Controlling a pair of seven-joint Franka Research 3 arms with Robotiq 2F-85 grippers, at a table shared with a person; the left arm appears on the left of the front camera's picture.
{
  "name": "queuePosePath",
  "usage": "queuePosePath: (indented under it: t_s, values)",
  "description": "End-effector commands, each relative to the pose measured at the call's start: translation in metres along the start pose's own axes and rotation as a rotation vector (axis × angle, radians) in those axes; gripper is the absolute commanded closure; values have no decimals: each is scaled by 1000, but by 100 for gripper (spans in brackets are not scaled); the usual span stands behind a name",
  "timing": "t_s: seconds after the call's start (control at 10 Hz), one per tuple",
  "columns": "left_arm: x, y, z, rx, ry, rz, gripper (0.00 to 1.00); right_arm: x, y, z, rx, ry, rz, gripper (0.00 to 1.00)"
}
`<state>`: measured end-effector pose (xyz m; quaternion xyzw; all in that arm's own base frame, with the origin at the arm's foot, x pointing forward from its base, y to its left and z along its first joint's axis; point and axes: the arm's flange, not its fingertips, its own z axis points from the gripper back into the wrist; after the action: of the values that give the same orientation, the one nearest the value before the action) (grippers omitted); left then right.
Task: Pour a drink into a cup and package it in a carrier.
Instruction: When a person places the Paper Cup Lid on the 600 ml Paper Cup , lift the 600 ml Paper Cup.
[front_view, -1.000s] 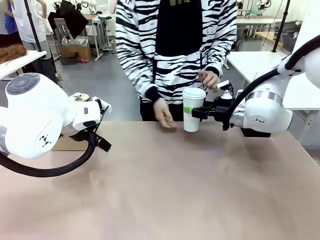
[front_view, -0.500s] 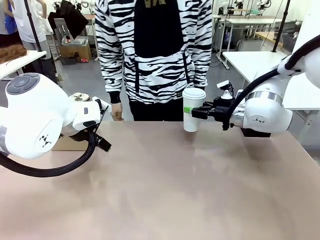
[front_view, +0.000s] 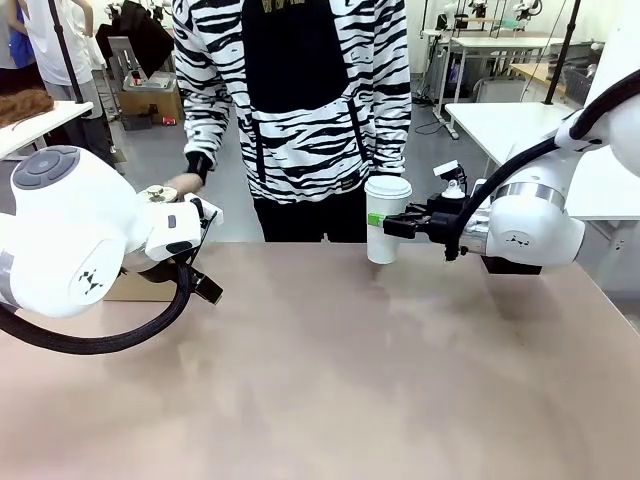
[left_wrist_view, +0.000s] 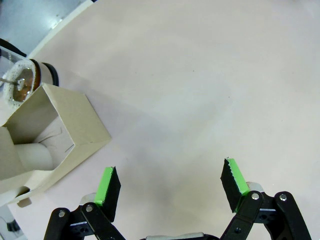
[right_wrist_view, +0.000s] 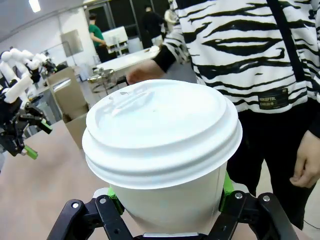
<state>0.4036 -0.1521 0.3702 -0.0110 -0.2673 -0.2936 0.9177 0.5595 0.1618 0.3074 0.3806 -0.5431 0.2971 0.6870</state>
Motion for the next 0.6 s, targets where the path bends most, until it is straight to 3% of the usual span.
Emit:
queuePosePath:
  t_s: [0.0, 0.5]
  values:
    - [0, 0, 0, -2, -1, 1, 0, 0, 0, 0, 0, 0, 0, 19]
    - [0, 0, 0, -2, -1, 1, 0, 116, 45, 64, 18, -52, 29, 19]
